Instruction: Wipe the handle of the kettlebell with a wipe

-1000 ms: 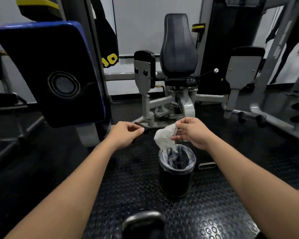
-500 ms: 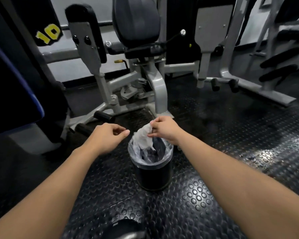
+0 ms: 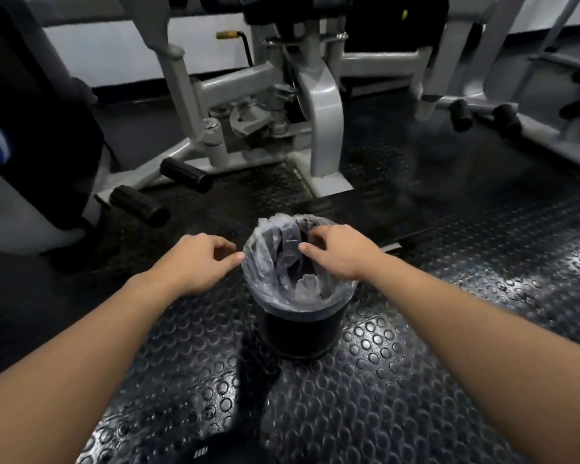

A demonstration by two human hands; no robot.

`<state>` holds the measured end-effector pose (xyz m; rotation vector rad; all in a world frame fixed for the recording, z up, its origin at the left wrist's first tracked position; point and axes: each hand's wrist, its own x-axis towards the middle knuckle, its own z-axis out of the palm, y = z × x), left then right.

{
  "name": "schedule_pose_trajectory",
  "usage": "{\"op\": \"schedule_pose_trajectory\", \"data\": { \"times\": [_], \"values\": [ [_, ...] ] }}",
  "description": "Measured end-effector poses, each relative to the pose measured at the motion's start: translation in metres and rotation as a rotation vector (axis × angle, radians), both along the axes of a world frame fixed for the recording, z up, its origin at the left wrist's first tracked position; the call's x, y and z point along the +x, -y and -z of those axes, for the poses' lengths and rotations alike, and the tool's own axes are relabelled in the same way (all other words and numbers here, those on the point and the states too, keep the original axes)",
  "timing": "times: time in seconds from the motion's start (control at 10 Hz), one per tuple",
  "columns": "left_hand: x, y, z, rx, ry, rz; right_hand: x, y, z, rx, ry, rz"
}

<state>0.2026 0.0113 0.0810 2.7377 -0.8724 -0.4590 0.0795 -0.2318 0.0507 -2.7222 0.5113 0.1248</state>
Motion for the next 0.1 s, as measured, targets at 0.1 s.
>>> {"op": "schedule_pose_trajectory", "data": {
  "times": [0.1],
  "values": [
    [0.0137,0.0006,0.0081,0.059,0.03,0.049,0.0148,0.0068,0.0068,0.0,-0.081,-0.153]
  ]
}}
